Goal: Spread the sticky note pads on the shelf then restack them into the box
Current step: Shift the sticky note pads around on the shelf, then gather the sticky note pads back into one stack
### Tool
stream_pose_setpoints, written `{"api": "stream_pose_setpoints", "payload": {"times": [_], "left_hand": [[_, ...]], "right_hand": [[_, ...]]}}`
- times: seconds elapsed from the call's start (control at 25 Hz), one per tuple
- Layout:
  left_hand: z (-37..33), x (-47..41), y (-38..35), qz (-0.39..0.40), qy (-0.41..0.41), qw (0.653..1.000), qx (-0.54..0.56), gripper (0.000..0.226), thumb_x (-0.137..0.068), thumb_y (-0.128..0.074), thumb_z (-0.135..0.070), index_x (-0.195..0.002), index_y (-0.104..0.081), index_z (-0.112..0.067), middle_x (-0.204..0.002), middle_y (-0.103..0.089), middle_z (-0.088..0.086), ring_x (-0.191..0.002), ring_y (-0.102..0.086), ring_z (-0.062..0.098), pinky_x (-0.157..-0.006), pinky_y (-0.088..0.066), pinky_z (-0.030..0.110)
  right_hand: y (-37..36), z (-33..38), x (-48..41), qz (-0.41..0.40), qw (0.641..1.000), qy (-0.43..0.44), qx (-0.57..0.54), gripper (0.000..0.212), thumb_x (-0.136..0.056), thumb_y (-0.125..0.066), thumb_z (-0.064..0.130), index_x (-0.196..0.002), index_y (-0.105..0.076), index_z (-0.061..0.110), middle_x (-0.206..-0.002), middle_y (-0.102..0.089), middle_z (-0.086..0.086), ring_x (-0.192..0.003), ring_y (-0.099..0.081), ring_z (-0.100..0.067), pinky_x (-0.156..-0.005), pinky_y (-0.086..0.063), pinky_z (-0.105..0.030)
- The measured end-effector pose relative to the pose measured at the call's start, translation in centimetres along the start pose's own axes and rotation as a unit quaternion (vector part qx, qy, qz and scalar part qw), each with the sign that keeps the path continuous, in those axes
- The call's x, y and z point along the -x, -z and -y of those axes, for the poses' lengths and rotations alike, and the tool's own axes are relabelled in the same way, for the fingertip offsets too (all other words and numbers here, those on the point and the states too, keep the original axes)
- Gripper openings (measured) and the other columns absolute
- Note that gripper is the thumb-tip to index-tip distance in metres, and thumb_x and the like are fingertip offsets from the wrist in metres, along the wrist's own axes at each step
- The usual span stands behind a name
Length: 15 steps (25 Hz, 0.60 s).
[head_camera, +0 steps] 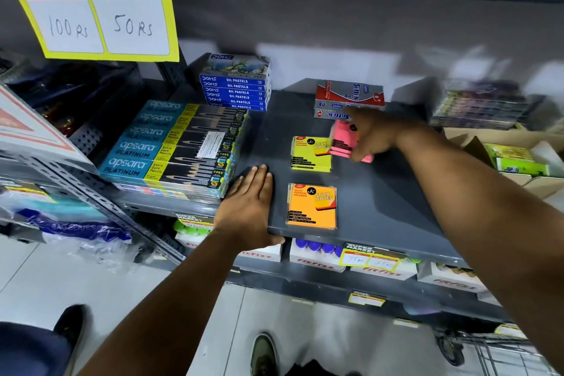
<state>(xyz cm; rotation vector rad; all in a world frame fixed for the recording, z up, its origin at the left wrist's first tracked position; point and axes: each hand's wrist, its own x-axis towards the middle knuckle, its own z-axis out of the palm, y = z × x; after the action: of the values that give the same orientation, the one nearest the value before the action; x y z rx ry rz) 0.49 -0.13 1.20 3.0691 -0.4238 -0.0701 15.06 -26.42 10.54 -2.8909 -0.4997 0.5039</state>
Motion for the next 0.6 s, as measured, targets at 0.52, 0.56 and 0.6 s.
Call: {"api": "stream_pose_setpoints", "payload": {"times": [0.52,0.56,0.6], "left_hand": [[0.1,0.1,0.0,-0.002,-0.009,1.000,-0.007,0.126,-0.064,-0.060,-0.073,-0.149,0.006,-0.007,-0.159,0.010,0.012,-0.146,0.011,0.023,-0.114,0.009,0.035],[0.1,0.1,0.0,-0.002,-0.010,1.000,-0.006,0.126,-0.064,-0.060,-0.073,-0.149,0.006,-0.007,-0.160,0.010,0.012,-0.146,0.011,0.023,-0.114,0.009,0.035],[0.1,0.1,0.0,-0.003,-0.011,1.000,-0.005,0.126,-0.064,-0.061,-0.073,-0.149,0.006,-0.007,-0.160,0.009,0.012,-0.146,0.011,0.023,-0.114,0.009,0.035]], "right_hand": [[-2.0,7.0,-2.3,0.020,0.995,0.094,0.027,0.052,-0.062,-0.084,0.023,-0.101,-0.051,0.013,-0.080,-0.051,0.000,-0.075,-0.056,-0.019,-0.051,-0.038,-0.027],[-1.9,6.9,-2.4,0.016,0.995,0.091,0.032,0.053,-0.062,-0.084,0.023,-0.102,-0.051,0.012,-0.082,-0.051,-0.001,-0.075,-0.056,-0.020,-0.052,-0.039,-0.027],[-1.7,6.8,-2.5,0.016,0.995,0.087,0.035,0.053,-0.062,-0.084,0.024,-0.102,-0.051,0.012,-0.084,-0.053,-0.003,-0.076,-0.057,-0.020,-0.053,-0.041,-0.028]]}}
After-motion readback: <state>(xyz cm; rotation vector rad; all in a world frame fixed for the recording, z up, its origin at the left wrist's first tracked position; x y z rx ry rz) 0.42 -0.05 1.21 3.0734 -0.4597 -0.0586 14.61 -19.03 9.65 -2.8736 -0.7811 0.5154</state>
